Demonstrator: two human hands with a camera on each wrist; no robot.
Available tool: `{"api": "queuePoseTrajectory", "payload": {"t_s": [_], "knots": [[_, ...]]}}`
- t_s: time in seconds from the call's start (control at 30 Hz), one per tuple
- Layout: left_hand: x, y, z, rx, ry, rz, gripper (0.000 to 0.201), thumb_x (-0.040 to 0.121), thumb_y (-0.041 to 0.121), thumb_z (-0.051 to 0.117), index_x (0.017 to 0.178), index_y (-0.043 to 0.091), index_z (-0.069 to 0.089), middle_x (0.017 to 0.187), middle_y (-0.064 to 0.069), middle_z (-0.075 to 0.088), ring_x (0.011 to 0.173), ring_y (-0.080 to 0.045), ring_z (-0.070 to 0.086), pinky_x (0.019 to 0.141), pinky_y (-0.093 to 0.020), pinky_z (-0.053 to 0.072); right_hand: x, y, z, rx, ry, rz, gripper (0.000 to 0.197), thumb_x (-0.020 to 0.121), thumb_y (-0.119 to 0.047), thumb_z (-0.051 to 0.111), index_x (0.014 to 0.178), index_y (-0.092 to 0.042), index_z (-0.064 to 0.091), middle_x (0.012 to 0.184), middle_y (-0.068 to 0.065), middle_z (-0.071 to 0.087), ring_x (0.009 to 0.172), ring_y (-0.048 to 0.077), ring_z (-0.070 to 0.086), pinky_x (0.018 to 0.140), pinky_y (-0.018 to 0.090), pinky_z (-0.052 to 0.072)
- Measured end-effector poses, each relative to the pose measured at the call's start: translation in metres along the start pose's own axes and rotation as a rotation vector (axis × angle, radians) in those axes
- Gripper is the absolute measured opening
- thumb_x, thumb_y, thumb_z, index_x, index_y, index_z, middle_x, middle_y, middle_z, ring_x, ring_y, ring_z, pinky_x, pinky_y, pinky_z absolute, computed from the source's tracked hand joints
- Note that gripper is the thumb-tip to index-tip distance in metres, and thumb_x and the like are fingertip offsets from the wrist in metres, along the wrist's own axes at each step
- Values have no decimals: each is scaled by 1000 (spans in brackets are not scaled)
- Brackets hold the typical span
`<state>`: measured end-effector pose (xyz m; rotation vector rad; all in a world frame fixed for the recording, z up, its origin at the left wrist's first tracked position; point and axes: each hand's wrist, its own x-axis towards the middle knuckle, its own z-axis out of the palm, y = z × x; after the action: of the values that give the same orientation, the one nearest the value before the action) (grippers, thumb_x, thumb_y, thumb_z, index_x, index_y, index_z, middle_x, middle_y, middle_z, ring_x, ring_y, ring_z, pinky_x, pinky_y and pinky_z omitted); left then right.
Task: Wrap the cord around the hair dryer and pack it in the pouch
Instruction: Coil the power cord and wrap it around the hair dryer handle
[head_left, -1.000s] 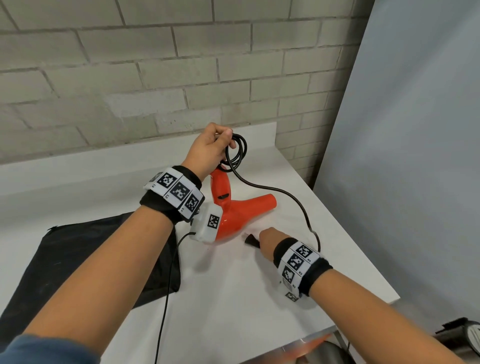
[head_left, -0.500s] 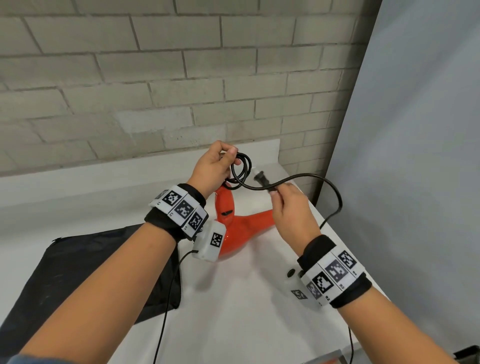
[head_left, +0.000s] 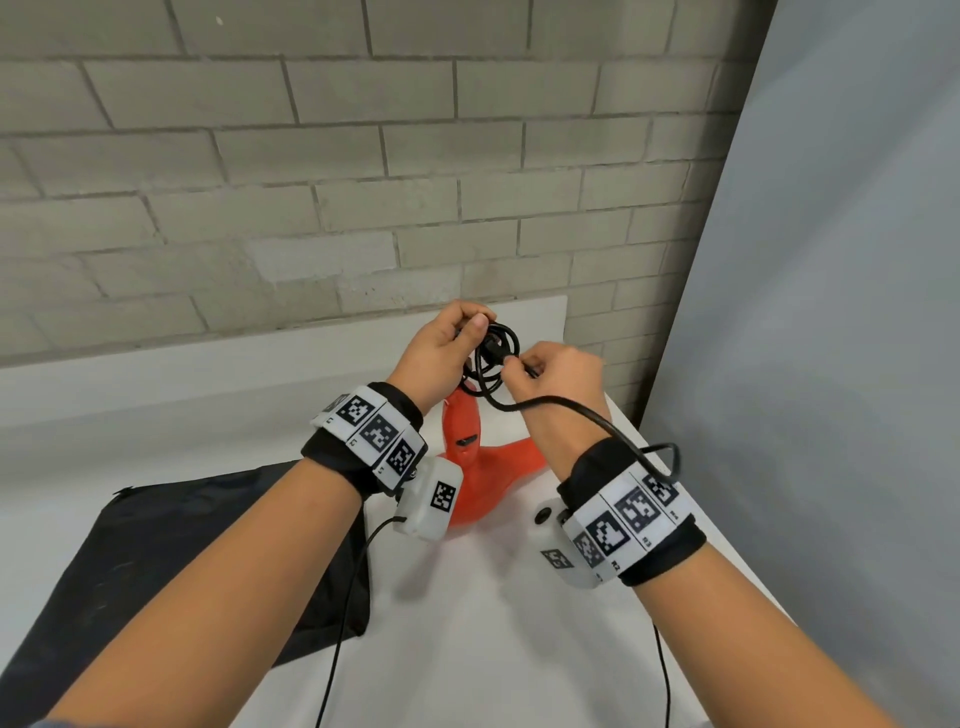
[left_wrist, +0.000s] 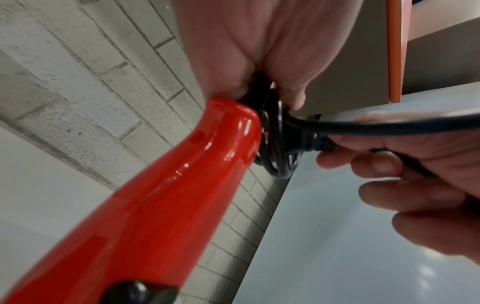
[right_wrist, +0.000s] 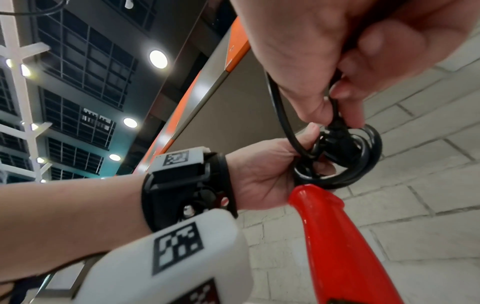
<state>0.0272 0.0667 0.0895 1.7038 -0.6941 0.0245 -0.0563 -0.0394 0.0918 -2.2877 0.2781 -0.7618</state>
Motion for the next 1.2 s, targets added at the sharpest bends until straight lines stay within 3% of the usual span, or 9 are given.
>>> {"api": "queuePoseTrajectory", "payload": {"t_s": [0.13, 0.5, 0.6, 0.73, 0.83, 0.93, 1.03, 1.13, 1.2], "knots": [[2, -3, 0, -32, -15, 7, 11, 94, 16, 43, 99, 15, 53, 82, 8, 55, 66, 12, 54, 67, -7, 42, -8, -5, 11, -98, -46, -108, 26, 86, -22, 53, 75, 1, 60, 81, 17, 63, 72, 29, 55, 60, 29, 35], [4, -2, -4, -71, -108, 4, 14, 95, 18, 39, 98, 19, 52, 82, 8, 54, 68, 8, 53, 73, -13, 43, 1, 4, 20, -84, 26, -154, 17, 88, -19, 53, 82, -3, 53, 87, 13, 55, 74, 27, 50, 65, 34, 39], [5, 0, 0, -67, -165, -14, 14, 96, 18, 38, 97, 20, 52, 81, 7, 54, 64, 9, 53, 71, -15, 44, 12, 8, 25, -4, 63, -50, 18, 84, -17, 58, 78, -12, 42, 85, 4, 43, 71, 18, 42, 61, 22, 32], [7, 1, 1, -86, -181, -22, 15, 96, 17, 38, 99, 16, 52, 84, 6, 56, 63, 11, 55, 64, -8, 43, 25, 11, 32, 236, 24, -60, 38, 82, 1, 51, 117, -7, 41, 112, 8, 48, 101, 19, 48, 86, 21, 43], [9, -1, 0, -89, -160, -15, 13, 95, 15, 40, 99, 15, 52, 85, 6, 57, 70, 8, 58, 69, -8, 44, 31, 12, 34, 243, -116, -57, 45, 87, 0, 43, 131, -11, 34, 92, 7, 62, 79, 17, 59, 69, 20, 46], [11, -5, -3, -69, -110, -13, 11, 94, 15, 43, 97, 18, 53, 83, 6, 56, 65, 9, 54, 65, -6, 41, 30, 15, 34, 201, -159, -84, 33, 91, -13, 42, 123, -10, 37, 68, 2, 59, 58, 15, 56, 52, 24, 43], [11, -6, -5, -63, -81, -21, 10, 94, 15, 44, 98, 15, 53, 76, 7, 53, 52, 7, 49, 55, -6, 39, 19, 21, 33, 241, -181, -142, 21, 90, -25, 38, 106, -13, 44, 71, 7, 59, 64, 22, 54, 61, 38, 44], [12, -6, -7, -59, -36, -37, 11, 94, 15, 43, 100, 14, 52, 75, 7, 54, 47, 4, 45, 49, -8, 39, 12, 30, 33, 374, -186, -107, 22, 92, -28, 30, 87, -15, 47, 70, -1, 49, 64, 12, 44, 62, 32, 38], [12, -6, -8, -59, -15, -47, 12, 94, 16, 43, 101, 13, 52, 78, 6, 56, 46, 4, 44, 49, -8, 39, 14, 37, 34, 308, -225, -39, 20, 94, -17, 35, 97, -11, 53, 85, 2, 55, 77, 14, 49, 70, 27, 40]]}}
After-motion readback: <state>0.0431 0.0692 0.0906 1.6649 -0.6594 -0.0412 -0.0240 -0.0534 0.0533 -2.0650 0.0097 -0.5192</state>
